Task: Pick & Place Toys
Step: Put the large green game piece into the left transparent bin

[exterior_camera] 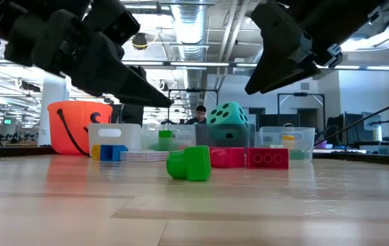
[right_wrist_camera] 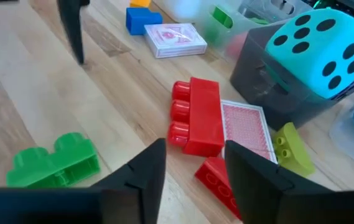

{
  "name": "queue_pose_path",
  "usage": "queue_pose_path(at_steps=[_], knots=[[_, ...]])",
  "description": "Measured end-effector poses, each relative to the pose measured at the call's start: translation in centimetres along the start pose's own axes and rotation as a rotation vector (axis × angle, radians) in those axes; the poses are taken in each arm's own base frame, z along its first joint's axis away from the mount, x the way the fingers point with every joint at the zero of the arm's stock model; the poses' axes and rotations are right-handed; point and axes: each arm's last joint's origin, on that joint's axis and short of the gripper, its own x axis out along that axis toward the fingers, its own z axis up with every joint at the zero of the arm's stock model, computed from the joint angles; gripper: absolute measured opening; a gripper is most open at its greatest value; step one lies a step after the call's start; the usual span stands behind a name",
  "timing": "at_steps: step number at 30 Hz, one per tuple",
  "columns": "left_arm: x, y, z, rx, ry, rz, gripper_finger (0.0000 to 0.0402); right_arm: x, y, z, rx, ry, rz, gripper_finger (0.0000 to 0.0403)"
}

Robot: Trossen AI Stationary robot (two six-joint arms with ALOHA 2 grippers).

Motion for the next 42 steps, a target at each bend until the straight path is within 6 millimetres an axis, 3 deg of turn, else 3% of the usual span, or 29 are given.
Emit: queue_pose_path(at_steps=[10,19,42], knots=[[3.4,-1.3,-2.1,-0.033,0.058,-0.01,0.0286,0.1,0.1,-0.1,0.007,0.044,0.024,0.0229],[6.2,-2.0,-2.2,-0.024,0.109,-0.011,0.0286,0.1,0.1,-0.1,0.008,0.063,0.035,0.0236],[6.4,-2.0,-2.8,-0.035,0.189,0.003,0.0286,0.1,0.4,0.1,0.04,0.057,0.053,0.0234]])
